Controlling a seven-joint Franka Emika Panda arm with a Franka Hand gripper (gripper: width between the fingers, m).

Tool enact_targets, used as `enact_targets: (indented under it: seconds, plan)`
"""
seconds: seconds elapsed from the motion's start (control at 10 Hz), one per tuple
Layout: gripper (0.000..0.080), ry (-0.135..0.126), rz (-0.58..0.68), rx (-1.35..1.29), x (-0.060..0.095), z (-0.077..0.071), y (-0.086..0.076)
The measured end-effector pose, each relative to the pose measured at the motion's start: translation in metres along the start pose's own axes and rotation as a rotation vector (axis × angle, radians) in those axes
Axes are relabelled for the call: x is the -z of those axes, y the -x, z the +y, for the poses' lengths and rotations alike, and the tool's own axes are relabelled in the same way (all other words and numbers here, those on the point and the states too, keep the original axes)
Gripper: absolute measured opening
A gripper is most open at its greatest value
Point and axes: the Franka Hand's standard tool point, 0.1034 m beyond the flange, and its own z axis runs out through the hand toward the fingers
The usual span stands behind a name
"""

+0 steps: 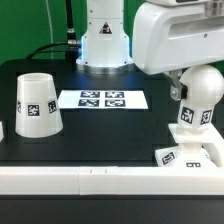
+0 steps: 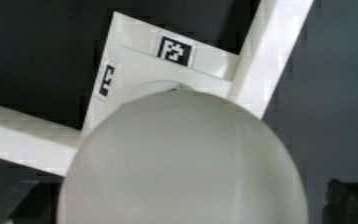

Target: Assemble lamp

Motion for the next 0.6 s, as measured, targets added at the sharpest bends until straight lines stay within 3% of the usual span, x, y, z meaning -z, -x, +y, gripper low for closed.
enact_targets:
  seconds: [0.2,0.4,0.5,0.6]
  plan:
    - [0.0699,0.001,0.003,-0.001,-0.0013,0.0046,0.0015]
    - [0.0651,0.004,0.015,0.01,-0.0042,0.0074,0.0025]
    - [0.0576,0.004,0.016,0.009,-0.004,0.0069,0.0021]
    - [0.0576,0.004,0.015,0.009,-0.0044,0.0069,0.0022]
